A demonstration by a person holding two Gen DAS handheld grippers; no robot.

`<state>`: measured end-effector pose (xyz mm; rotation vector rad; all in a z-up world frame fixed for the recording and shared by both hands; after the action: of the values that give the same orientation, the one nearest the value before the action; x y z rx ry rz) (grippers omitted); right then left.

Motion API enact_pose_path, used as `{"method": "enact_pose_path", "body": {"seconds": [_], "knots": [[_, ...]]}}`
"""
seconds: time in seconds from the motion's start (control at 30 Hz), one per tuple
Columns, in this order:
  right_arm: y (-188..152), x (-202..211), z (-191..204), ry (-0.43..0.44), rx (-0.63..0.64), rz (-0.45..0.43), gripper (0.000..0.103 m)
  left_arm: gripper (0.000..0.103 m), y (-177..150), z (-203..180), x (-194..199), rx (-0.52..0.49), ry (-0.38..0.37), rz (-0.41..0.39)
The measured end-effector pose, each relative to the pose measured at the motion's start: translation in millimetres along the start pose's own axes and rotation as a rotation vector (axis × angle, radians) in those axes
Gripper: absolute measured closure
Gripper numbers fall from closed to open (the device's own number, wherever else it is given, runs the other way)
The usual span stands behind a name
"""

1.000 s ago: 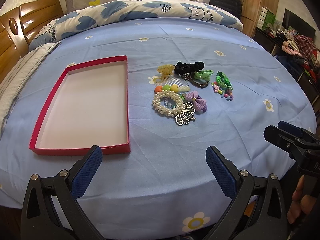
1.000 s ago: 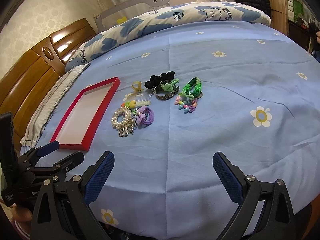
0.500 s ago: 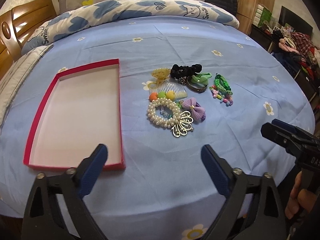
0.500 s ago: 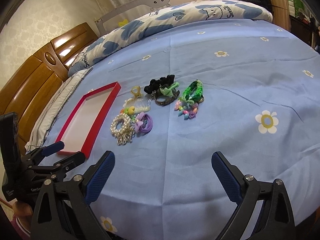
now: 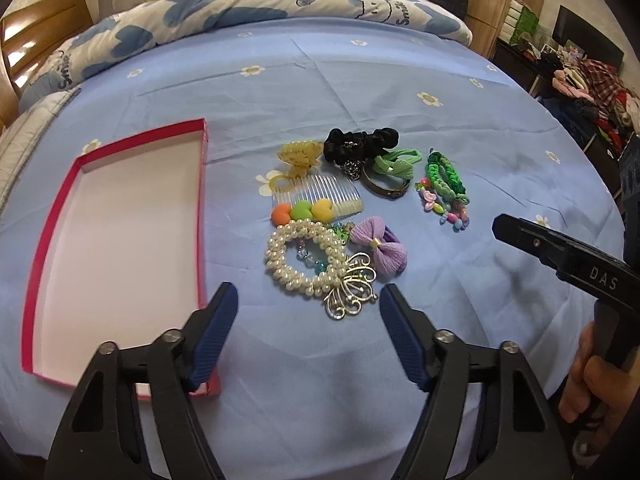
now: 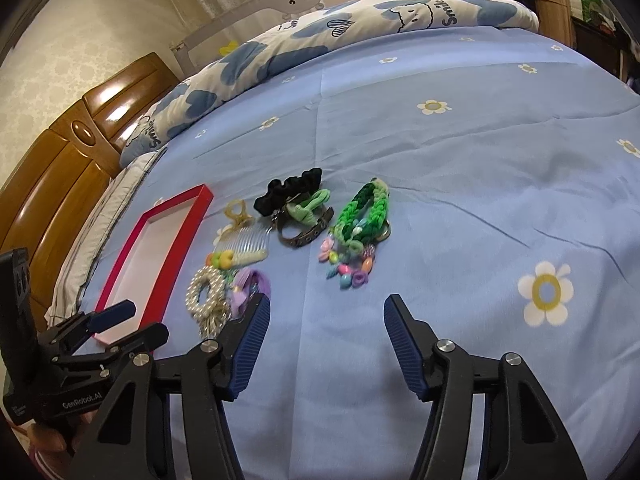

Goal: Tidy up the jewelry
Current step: 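Grasp the pearl bracelet with the left tool while the right tool grasps the green braided hair tie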

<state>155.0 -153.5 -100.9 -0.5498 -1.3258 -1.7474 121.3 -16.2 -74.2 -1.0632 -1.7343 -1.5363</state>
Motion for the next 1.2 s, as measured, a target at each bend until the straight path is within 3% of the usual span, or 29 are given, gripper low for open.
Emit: {"method": "enact_pose_path", "body": {"seconds": [0.3, 0.43, 0.57, 0.73, 0.8, 0.97, 1.0, 1.2], "knots": [[28, -30, -12, -0.012, -0.028, 0.017, 0.055, 0.041, 13, -3, -34, -0.011, 0.005, 0.073], [39, -43, -20, -0.026, -0.038, 0.022, 0.056, 0.049, 14, -5, -48, -0.024, 0.014, 0.110], [45, -57, -25, -0.037, -0.048, 0.044, 0.070, 0.055, 16, -11, -54, -0.056, 0.025, 0.110], [42, -75, -31, -0.053, -0.044, 0.089, 0.079, 0.078, 13, -15, -60, -0.069, -0.007, 0.142], [42, -75, -32, -0.055, -0.041, 0.086, 0.090, 0.091, 13, -17, -58, -0.081, -0.012, 0.133], [42, -59, -32, -0.038, -0.042, 0.052, 0.092, 0.094, 15, -16, -45, -0.082, -0.038, 0.103], [42, -56, -31, -0.033, -0.046, 0.046, 0.092, 0.103, 15, -15, -39, -0.077, -0.051, 0.090], [37, -27, -21, 0.022, -0.057, 0.014, 0.092, 0.103, 18, -9, -11, -0.031, -0.101, 0.043]]}}
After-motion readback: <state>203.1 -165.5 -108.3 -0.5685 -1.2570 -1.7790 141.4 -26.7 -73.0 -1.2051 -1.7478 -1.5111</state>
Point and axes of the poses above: each gripper's, at about its wrist camera, not at the fingertips, and x roughly against the way its jaws point, z to its left, y to its top, the point moved 7 cm from there along -x, roughly the way its jaws point, and after that the axes turned 4 degrees about -y, right-handed, at the moved point
